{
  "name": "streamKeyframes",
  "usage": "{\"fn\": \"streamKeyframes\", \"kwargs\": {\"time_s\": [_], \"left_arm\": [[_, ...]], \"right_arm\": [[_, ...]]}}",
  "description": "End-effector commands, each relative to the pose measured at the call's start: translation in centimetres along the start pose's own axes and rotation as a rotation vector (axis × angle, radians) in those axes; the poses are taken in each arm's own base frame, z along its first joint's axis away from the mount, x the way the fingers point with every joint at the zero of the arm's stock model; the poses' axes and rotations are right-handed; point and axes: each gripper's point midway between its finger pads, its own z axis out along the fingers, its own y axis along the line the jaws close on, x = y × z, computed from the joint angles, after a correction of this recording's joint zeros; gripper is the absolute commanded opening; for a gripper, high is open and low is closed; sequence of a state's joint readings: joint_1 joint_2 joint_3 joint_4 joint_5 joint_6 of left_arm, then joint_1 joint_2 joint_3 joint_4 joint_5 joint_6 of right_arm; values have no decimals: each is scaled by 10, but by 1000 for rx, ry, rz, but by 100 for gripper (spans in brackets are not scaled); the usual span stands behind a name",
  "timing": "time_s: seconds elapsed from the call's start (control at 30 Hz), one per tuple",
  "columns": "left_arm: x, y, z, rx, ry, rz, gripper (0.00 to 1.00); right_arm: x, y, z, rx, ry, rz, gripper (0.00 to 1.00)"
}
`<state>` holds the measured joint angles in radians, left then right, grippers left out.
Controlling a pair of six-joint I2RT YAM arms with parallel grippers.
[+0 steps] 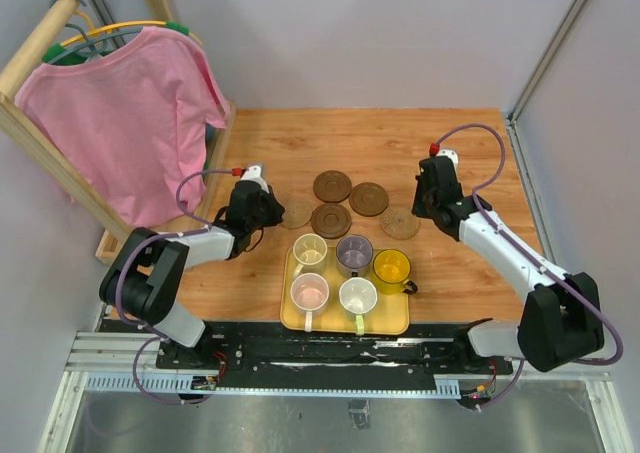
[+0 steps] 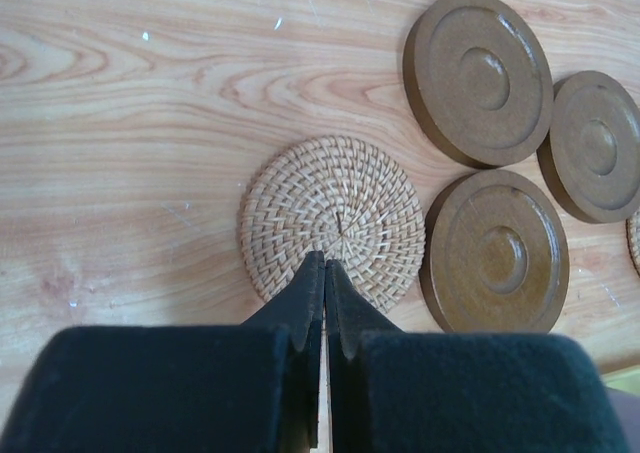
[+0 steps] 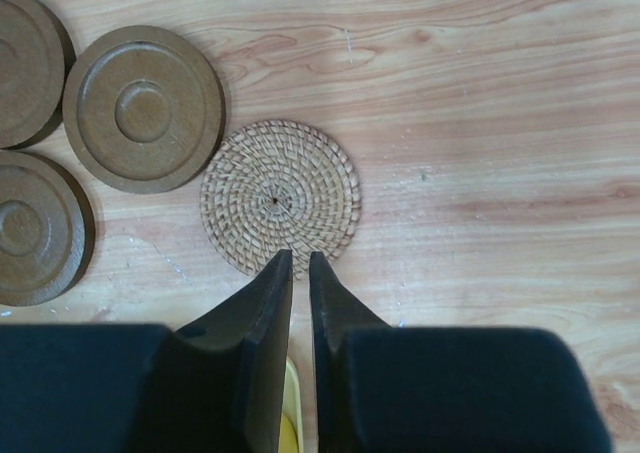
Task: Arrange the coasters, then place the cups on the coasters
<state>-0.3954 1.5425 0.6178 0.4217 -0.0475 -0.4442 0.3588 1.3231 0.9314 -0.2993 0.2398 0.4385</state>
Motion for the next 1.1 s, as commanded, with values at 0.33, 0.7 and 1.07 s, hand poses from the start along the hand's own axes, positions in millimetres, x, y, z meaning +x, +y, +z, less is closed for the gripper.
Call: {"fn": "streamKeyframes", "kwargs": {"time_s": [0.33,0.7,1.07], "left_arm": [[-4,-4,-18,10,-10,-21,1],[-13,-19,-17,78,-17,-16,0],[-14,-16,-14,66,-29,16,1]], "right_arm": [[10,-11,-18,2,3,24,14],[8,-31,-39,35,-93,16,17],[12,-39,-45,51,-124,18,11]]}}
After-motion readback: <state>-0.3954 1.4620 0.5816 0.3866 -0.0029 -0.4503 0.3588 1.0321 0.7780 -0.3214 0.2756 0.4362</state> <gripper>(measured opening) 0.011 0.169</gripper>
